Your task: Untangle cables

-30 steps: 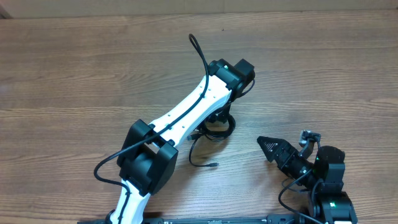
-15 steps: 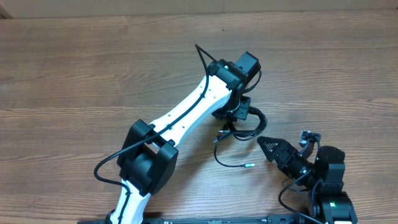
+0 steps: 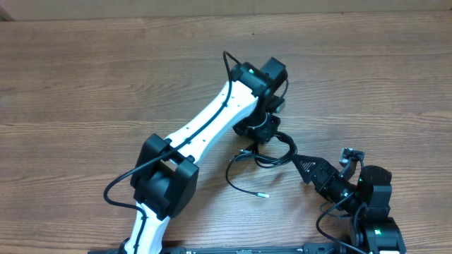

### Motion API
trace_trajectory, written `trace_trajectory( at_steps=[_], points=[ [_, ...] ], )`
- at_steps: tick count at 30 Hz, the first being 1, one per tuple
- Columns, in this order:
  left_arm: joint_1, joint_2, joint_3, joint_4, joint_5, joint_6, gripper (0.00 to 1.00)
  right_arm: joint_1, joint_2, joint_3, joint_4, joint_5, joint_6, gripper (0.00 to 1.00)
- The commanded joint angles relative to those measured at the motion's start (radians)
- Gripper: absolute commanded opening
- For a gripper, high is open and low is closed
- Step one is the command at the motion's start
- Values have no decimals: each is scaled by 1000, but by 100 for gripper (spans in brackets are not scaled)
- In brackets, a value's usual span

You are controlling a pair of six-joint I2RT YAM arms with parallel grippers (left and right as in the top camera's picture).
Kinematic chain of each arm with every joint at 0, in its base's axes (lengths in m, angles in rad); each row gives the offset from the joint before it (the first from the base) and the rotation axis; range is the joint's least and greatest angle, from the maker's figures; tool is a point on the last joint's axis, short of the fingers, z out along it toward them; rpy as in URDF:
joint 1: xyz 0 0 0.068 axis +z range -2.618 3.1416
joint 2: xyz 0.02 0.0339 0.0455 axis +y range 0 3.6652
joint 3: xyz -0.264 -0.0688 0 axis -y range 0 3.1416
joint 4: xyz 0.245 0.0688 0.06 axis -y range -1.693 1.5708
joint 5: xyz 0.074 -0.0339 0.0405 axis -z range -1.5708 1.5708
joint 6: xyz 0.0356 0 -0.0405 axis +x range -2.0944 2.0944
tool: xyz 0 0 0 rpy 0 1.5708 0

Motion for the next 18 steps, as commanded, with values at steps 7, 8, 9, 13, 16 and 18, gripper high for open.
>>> trace_trajectory(
  at_steps=[7,8,9,13,16,18],
  points=[
    [70,-52,333,-196,-123,115,4,-2,-2,26,2,11,-8,100],
    [72,-76,335,-199,-146,114,4,-2,-2,26,2,11,-8,100],
    [72,-102,335,-204,-163,114,4,-2,-2,26,2,11,-8,100],
    [72,-226,335,-217,-264,88,4,-2,-2,26,2,11,-8,99],
    [76,-327,335,-244,-304,76,5,-2,-2,26,2,11,-8,100],
    [84,-378,325,-266,-304,75,4,-2,-2,26,2,11,-7,100]
  ],
)
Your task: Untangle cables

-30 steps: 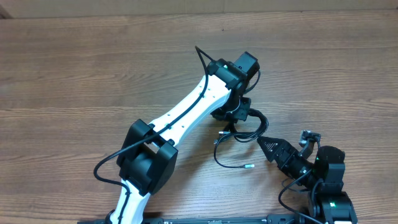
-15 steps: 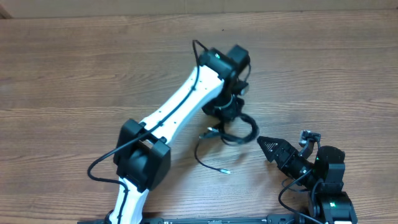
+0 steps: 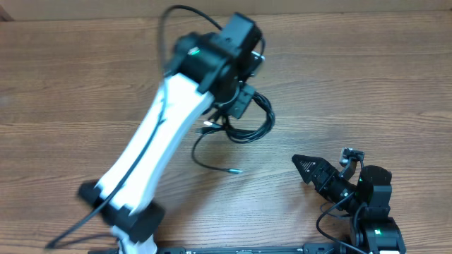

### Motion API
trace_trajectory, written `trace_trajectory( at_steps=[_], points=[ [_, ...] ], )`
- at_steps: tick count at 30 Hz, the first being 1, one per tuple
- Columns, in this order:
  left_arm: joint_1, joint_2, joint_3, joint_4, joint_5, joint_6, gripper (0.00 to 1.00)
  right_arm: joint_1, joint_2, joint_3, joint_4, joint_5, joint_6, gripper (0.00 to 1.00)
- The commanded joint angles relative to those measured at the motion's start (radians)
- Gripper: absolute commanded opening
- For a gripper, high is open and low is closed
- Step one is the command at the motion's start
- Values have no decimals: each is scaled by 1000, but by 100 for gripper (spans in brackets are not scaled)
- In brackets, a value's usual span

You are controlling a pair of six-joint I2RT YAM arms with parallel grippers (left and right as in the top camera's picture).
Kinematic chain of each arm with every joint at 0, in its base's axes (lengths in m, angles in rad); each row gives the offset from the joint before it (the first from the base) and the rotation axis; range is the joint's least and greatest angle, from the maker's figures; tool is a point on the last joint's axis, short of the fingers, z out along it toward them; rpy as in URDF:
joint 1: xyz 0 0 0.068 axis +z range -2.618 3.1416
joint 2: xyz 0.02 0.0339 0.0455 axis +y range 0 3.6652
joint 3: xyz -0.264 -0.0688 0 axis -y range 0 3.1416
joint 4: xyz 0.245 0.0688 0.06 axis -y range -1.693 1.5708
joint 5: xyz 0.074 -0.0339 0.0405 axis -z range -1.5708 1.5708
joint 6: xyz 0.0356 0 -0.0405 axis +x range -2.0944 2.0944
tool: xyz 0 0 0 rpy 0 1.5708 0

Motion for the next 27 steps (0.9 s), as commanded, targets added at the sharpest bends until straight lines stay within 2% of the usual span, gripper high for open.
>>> trace_trajectory(
  at_steps=[1,5,8,9,10,13,15,21,25,27],
  points=[
    [11,-154,5,-29,-61,-17,5,-2,-2,26,2,10,-8,100],
    [60,-277,-159,14,-152,-155,5,-2,-2,26,2,10,-8,100],
    [95,-381,-362,119,-166,-253,4,-2,-2,26,2,10,-8,100],
    [103,-422,-442,170,-156,-268,5,-2,-2,26,2,10,-8,100],
    [112,-502,-608,299,-107,-292,5,-2,-2,26,2,10,-8,100],
    [112,-572,-801,488,-3,-301,4,-2,-2,26,2,10,-8,100],
    [112,-581,-903,585,64,-352,4,-2,-2,26,2,10,-8,100],
    [110,-528,-1082,741,188,-488,4,-2,-2,26,2,10,-8,100],
    [109,-480,-1123,826,266,-547,4,-2,-2,26,2,10,-8,100],
    [108,-450,-1128,836,260,-577,5,-2,-2,26,2,10,-8,100]
  ],
)
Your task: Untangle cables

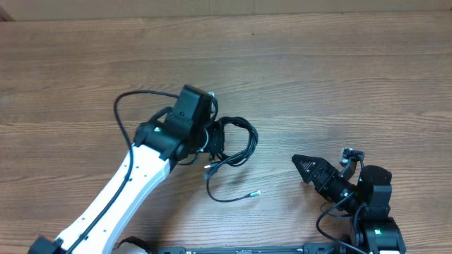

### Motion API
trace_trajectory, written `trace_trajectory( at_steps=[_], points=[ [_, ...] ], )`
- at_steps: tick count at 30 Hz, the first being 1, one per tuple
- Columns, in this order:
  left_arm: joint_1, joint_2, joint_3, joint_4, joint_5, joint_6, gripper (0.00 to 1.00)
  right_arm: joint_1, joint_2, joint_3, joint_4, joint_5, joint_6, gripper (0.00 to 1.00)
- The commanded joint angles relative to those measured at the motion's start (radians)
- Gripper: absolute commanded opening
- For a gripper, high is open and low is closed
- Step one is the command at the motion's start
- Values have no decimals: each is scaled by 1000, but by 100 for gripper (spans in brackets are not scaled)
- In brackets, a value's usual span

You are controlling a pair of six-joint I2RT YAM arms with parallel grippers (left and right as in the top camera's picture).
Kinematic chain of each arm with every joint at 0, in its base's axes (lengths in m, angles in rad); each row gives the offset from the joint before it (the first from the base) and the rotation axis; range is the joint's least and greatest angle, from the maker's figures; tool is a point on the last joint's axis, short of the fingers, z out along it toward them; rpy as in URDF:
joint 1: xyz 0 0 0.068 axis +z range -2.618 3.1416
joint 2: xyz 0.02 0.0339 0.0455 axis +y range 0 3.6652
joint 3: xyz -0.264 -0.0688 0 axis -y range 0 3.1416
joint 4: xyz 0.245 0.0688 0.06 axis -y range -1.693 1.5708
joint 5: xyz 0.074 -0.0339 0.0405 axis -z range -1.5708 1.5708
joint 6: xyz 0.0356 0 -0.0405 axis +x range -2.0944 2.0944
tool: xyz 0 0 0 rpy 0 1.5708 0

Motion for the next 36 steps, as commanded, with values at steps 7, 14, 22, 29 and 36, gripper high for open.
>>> trace_trajectory(
  at_steps=[7,14,22,29,36],
  points=[
    [-29,152,-10,27,95,-99,5,-3,-2,25,2,10,-5,100],
    [-49,220,-10,47,95,-125,4,-3,-2,25,2,10,-5,100],
    [-48,233,-10,70,69,-125,4,-3,-2,25,2,10,-5,99],
    [-47,233,-10,75,69,-125,4,-3,-2,25,2,10,-5,100],
    [-47,233,-10,71,68,-125,4,-3,-2,25,2,10,-5,100]
  ],
)
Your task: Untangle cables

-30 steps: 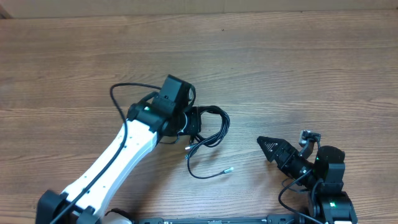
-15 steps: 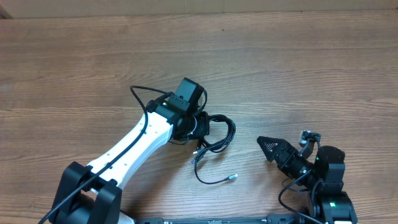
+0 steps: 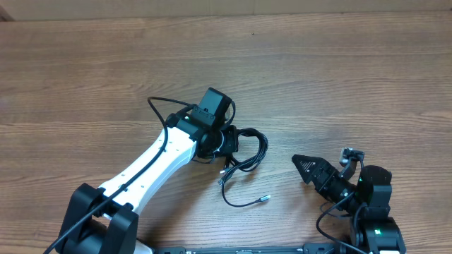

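A bundle of thin black cables lies looped on the wooden table near the middle. One loose end with a small light plug trails toward the front. My left gripper sits at the bundle's left side, its fingers mostly hidden under the wrist, and appears shut on the cables. My right gripper rests low at the front right. Its jaws are together in a point, apart from the bundle and holding nothing.
The left arm's white link runs diagonally from the front left to the centre. The right arm's base is at the front right corner. Bare wood stretches across the back and right.
My left gripper has moved to the right with the cable bundle, which now lies closer to the right gripper. The loose plug end has moved right too. The right arm has not moved.
At first my left gripper was over the bundle right next to the right gripper's tip. Then it held the bundle further left and back, away from the right gripper. Later it was further left and nearer the front. Now it has come partway back right.
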### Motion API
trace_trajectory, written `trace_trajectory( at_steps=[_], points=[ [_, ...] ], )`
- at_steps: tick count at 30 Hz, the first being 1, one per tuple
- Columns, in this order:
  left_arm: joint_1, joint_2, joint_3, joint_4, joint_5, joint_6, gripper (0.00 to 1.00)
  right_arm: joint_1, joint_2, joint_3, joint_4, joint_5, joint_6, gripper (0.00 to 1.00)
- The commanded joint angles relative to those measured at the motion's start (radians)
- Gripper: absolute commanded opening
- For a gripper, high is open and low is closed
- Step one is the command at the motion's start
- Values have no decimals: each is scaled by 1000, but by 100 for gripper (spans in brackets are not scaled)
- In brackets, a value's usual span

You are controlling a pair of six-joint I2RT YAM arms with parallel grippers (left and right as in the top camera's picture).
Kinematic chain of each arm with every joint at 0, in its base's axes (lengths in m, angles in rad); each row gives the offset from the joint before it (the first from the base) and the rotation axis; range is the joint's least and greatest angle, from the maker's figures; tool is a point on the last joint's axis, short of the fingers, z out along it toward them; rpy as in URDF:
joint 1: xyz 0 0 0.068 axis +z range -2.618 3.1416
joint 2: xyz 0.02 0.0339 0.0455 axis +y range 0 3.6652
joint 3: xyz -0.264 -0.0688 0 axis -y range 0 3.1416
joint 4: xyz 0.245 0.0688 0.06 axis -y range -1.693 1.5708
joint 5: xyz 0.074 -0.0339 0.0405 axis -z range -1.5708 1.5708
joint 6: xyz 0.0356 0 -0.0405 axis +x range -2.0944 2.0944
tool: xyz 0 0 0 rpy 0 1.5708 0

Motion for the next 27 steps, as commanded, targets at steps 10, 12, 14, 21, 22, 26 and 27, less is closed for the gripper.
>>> trace_trajectory(
  at_steps=[10,12,14,21,22,26,27],
  points=[
    [-1,5,-2,-3,-77,-71,5,-2,-2,25,3,63,-6,100],
    [-1,5,-2,-13,-78,-73,4,-2,-2,25,10,277,-5,100],
    [-1,5,-2,-23,-78,-73,5,-2,-2,25,10,514,-5,100],
    [-1,5,-2,-29,-79,-72,5,-2,-2,25,10,742,0,100],
    [-1,5,-2,-28,-79,-72,4,-2,-2,25,23,735,21,100],
    [-1,5,-2,-26,-88,-71,4,-2,-2,25,67,483,231,100],
    [-1,5,-2,-26,-104,-64,4,-2,-2,25,63,414,249,100]
  ],
)
